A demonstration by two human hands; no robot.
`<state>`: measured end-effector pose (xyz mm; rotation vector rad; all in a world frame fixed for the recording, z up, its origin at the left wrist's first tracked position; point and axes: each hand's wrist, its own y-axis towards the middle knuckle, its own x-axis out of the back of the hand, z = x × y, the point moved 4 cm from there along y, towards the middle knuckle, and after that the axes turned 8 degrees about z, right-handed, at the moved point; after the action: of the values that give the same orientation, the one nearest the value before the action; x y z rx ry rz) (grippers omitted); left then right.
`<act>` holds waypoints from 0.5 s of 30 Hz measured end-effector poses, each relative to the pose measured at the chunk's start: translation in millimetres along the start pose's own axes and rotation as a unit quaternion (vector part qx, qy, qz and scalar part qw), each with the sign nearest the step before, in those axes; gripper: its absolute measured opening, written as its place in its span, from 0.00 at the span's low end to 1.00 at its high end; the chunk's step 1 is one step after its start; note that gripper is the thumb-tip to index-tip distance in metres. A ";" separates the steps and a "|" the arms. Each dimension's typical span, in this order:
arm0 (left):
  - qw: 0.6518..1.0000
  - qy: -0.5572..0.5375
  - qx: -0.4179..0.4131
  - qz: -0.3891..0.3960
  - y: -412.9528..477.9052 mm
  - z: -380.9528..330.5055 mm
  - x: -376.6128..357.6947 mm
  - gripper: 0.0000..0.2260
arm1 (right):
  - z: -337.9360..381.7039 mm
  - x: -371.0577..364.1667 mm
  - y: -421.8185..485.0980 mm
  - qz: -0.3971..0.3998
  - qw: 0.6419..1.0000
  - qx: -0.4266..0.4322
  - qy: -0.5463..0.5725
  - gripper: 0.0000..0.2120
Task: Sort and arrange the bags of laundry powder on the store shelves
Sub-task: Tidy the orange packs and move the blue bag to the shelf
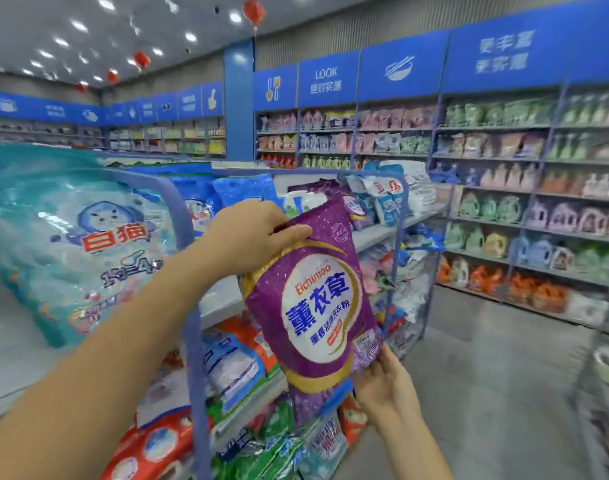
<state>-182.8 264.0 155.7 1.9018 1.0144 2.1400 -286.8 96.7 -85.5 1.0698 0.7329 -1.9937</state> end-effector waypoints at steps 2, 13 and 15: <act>1.000 0.027 0.001 0.016 41.6 1.0 -23.9 0.25 | 20.4 16.2 27.1 -0.005 1.000 0.015 0.019 0.12; 0.982 0.093 -0.153 0.060 271.5 -16.7 -143.4 0.23 | 142.2 34.7 222.5 -0.038 0.932 0.183 -0.311 0.17; 0.970 0.135 -0.189 0.065 304.4 -25.7 -165.1 0.23 | 167.3 17.3 246.8 0.036 0.882 0.229 -0.410 0.27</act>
<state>-66.6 -62.4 178.9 1.5682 0.4686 2.4969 -164.3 -173.6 -51.8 0.3706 -0.2382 -2.3240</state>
